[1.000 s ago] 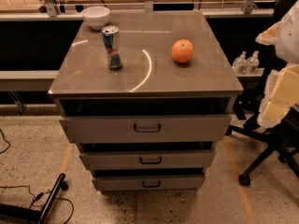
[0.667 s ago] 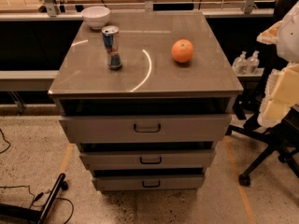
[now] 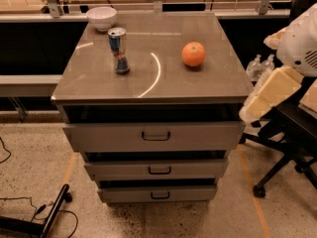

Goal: Place redbull can into white bowl

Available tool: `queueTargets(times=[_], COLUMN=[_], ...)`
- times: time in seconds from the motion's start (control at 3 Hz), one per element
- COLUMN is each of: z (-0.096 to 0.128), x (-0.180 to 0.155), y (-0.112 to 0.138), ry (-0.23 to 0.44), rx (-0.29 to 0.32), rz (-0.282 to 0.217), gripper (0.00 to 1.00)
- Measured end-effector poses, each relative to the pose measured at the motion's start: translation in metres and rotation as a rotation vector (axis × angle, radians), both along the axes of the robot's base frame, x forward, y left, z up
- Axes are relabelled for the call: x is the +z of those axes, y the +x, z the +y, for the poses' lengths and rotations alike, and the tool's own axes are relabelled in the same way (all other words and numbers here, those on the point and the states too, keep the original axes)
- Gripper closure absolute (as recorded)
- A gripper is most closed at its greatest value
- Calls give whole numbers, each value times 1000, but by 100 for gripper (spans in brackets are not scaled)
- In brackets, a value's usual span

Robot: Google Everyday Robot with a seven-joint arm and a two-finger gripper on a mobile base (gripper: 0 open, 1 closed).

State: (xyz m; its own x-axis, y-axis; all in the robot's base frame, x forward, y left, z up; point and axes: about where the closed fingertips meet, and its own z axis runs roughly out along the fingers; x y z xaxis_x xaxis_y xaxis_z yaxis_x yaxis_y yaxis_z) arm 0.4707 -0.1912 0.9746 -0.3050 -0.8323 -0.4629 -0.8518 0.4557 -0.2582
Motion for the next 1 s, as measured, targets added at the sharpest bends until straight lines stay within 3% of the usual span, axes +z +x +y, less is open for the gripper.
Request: queueTargets(times=[0.33, 0.67, 1.0], z=[31, 60, 69], x=[-3, 1, 26], y=[23, 35, 45], ry=[189, 349, 406], rx=[-22, -5, -12], rz=[-77, -178, -260], gripper=[0, 0, 0])
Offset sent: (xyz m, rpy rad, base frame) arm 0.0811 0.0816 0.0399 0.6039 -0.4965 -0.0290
